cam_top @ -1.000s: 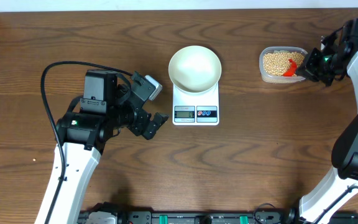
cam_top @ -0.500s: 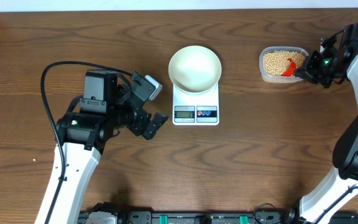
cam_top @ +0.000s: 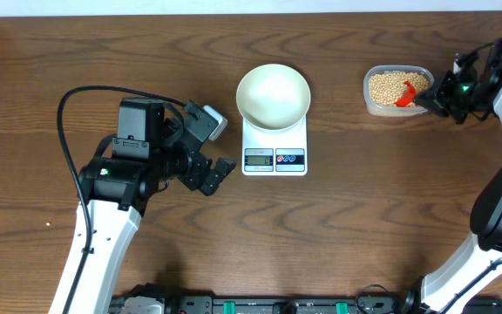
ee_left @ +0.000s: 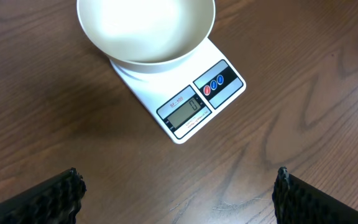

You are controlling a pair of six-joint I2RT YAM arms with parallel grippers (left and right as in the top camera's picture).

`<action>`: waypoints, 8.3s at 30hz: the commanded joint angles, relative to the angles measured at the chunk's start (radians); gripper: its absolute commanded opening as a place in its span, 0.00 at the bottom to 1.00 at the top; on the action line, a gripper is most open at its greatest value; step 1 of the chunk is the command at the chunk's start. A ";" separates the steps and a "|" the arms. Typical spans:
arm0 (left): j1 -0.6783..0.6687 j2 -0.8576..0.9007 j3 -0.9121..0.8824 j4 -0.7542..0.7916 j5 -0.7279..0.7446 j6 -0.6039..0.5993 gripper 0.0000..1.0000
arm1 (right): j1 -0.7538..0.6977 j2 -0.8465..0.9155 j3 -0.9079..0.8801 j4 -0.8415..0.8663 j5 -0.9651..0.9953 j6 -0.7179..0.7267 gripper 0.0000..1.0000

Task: Scoop item into bowl and weigh 50g on scale
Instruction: 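Dip the red scoop into the soybeans with the right gripper, then scoop soybeans and lift the filled red scoop out of the tub, then carry the filled scoop with the right gripper over the white bowl, then tilt the red scoop to pour soybeans into the white bowl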

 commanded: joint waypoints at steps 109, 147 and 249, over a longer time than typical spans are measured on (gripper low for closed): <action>-0.002 0.005 0.024 0.000 -0.009 0.018 0.99 | -0.301 0.009 -0.006 -0.196 -0.650 -0.410 0.01; -0.002 0.005 0.024 0.000 -0.009 0.018 0.99 | 0.208 0.009 -0.006 0.208 -0.703 -0.063 0.01; -0.002 0.005 0.024 0.000 -0.009 0.018 0.99 | 0.798 -0.224 0.066 0.111 0.507 -0.618 0.01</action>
